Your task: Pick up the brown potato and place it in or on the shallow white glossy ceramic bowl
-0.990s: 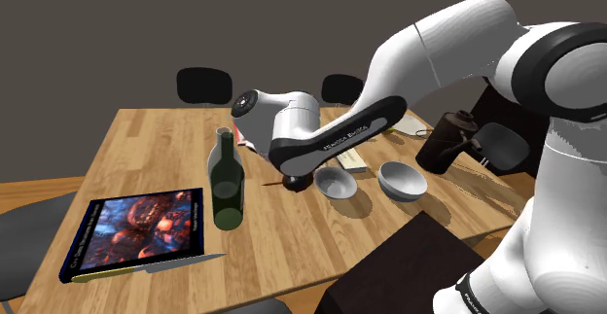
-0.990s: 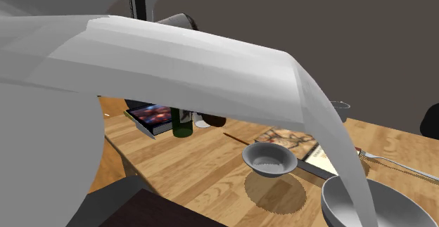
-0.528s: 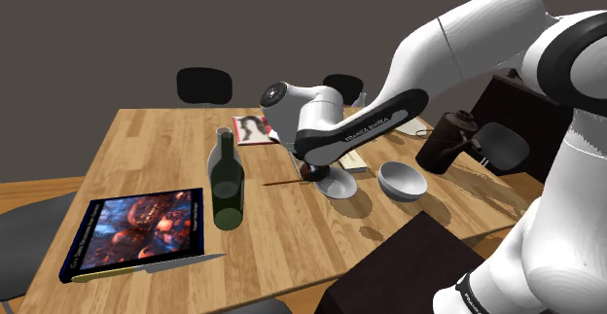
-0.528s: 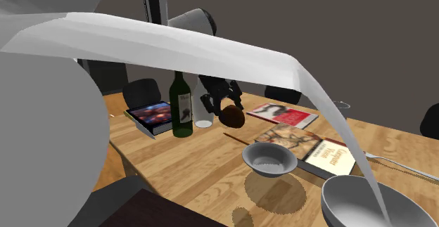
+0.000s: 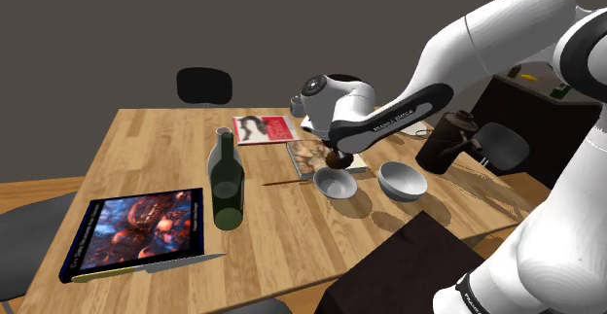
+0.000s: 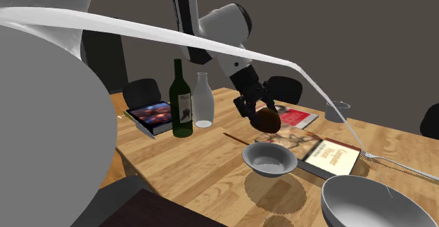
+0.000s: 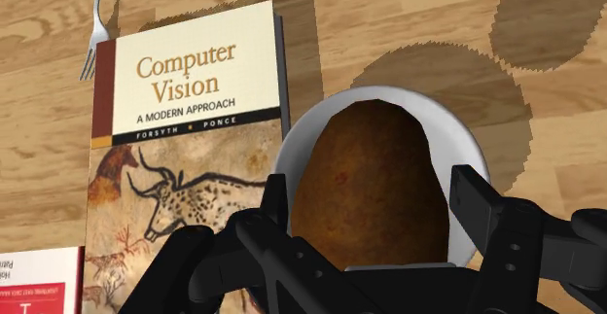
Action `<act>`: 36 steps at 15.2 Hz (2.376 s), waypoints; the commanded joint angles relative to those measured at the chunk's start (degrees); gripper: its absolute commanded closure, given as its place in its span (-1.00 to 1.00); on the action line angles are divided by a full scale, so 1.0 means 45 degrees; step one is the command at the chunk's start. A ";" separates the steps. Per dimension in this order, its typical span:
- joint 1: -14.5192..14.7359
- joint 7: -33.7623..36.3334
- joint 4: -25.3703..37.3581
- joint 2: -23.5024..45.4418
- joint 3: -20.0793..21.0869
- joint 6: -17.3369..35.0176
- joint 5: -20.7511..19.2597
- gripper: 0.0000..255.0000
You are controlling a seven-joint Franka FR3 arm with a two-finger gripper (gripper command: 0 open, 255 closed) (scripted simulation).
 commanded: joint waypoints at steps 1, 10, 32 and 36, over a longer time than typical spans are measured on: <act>-0.0271 -0.0171 -0.0236 0.0002 -0.0241 0.0429 -0.0270 1.00; -0.0228 0.0836 -0.0254 0.1237 -0.0422 0.1349 -0.1028 1.00; -0.0002 0.1173 -0.0048 0.1559 -0.0284 0.1247 -0.0987 -1.00; 0.0158 0.0928 0.0105 0.1144 -0.0044 0.0670 -0.0534 -1.00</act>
